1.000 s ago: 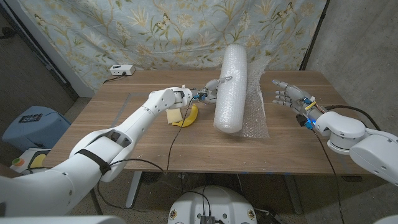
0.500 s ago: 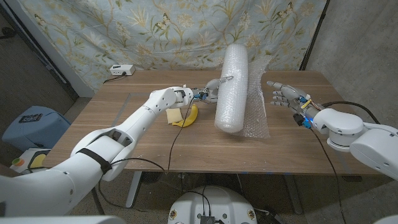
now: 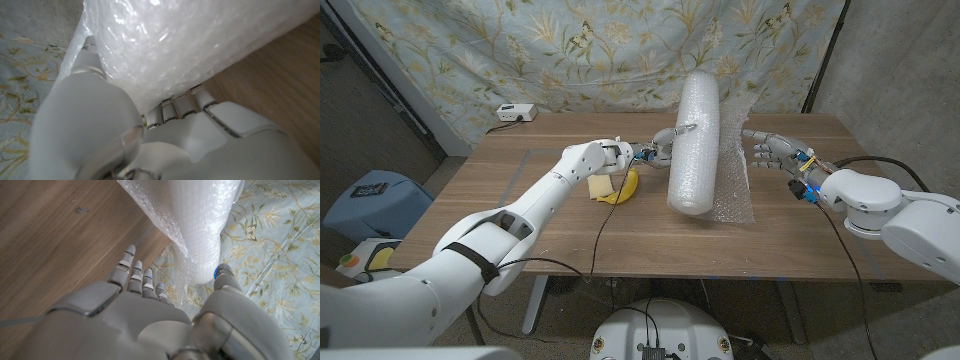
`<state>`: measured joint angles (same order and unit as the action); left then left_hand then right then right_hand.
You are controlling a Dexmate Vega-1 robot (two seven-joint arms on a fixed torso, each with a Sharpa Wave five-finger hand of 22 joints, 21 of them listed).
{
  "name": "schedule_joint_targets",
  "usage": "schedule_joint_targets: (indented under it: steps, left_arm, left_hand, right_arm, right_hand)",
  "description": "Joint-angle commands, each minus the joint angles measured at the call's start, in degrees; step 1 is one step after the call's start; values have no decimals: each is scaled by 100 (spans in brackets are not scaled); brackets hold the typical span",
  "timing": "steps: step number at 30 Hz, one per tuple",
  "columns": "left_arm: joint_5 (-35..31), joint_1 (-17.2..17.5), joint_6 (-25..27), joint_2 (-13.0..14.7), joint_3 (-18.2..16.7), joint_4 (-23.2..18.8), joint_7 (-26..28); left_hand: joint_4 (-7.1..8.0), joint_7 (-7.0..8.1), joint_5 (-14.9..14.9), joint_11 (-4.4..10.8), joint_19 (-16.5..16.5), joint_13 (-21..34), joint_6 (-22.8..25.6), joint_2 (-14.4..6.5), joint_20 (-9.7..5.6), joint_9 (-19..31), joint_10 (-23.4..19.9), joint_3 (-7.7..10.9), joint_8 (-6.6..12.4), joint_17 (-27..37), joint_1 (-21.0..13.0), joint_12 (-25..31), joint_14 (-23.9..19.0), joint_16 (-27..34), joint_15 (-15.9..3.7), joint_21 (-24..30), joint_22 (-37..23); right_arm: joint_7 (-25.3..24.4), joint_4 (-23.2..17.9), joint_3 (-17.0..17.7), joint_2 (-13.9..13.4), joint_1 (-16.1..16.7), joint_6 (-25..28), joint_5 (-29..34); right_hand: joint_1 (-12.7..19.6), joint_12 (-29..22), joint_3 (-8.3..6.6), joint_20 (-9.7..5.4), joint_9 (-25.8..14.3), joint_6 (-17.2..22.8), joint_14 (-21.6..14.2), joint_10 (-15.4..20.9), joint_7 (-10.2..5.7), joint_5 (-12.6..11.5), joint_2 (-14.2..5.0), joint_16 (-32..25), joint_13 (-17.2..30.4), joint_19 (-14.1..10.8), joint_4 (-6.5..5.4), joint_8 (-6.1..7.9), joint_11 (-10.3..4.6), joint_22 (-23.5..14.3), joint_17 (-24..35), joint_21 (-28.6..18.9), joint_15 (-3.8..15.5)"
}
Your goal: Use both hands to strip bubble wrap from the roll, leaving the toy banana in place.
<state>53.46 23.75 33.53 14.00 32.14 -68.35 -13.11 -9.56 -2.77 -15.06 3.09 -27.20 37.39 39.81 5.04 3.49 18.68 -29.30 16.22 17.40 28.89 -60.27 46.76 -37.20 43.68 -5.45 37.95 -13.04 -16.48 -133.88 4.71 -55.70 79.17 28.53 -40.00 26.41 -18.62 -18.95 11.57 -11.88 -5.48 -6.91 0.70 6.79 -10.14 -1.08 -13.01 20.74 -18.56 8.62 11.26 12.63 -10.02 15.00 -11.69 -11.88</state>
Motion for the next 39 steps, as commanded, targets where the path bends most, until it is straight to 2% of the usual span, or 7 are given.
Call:
schedule_joint_targets:
  steps: [1,4,6,17,27,31,39]
  left_arm:
    - [-35,91,88,-2,68,-287,389]
    - [-25,105,100,4,73,-339,439]
    - [-12,123,104,15,78,-398,448]
    - [30,173,61,40,98,-519,479]
    - [44,154,11,45,110,-525,466]
    - [38,174,16,48,115,-584,547]
    - [18,184,-12,29,165,-638,579]
  left_hand:
    - [12,9,-39,241,10,10,50,-1068,24,189,-296,44,41,14,-1163,0,-153,52,-113,43,-13]
    - [6,1,-45,240,11,20,57,-1062,22,196,-297,42,45,15,-1178,2,-152,61,-111,52,-12]
    - [7,2,-50,240,15,25,54,-1062,27,196,-300,42,40,6,-1184,1,-156,60,-111,58,-11]
    - [5,-6,-79,224,26,47,45,-1058,23,215,-300,32,31,12,-1236,-11,-144,95,-123,101,-5]
    - [3,-1,-104,254,52,62,48,-1061,25,236,-307,27,29,10,-1279,-19,-120,112,-119,130,0]
    - [2,-3,-118,233,56,69,46,-1059,25,244,-296,26,27,-5,-1297,-26,-127,113,-118,145,2]
    - [2,-10,-140,265,63,73,59,-1056,27,262,-323,17,32,-7,-1334,-31,-119,133,-124,177,8]
  right_arm:
    - [-109,-110,-132,-18,-111,108,128]
    - [-101,-96,-161,-2,-171,156,80]
    - [-46,-49,-246,-30,-248,130,106]
    - [-60,46,-480,-36,-461,139,89]
    - [-145,128,-763,-29,-787,315,-35]
    - [-215,145,-888,-31,-880,358,-37]
    - [-441,88,-999,-14,-938,447,-53]
  right_hand:
    - [107,-107,28,14,-29,64,-101,82,528,-13,-4,-57,93,-91,3,23,-2,-33,62,-36,-21]
    - [164,-185,35,24,-29,80,-160,97,531,-13,-11,-76,165,-111,14,18,-3,-38,119,-37,-17]
    - [224,-341,93,8,-29,100,-174,55,534,-10,-22,-70,333,-123,-11,1,-3,-46,267,-33,-20]
    - [234,-393,123,11,-29,86,-168,12,534,-3,-44,-62,399,-115,-23,-6,-3,-47,334,-31,-18]
    - [261,-449,138,6,-29,60,-222,-20,533,-4,-67,-84,465,-146,-18,-10,-4,-50,403,-46,-12]
    - [293,-529,149,-166,-30,65,-318,4,540,-4,-90,-129,534,-314,-13,-4,-5,-57,478,-110,60]
    - [322,-610,140,-232,-30,106,-437,74,541,-4,-145,-188,584,-444,-17,7,-8,-66,538,-157,89]
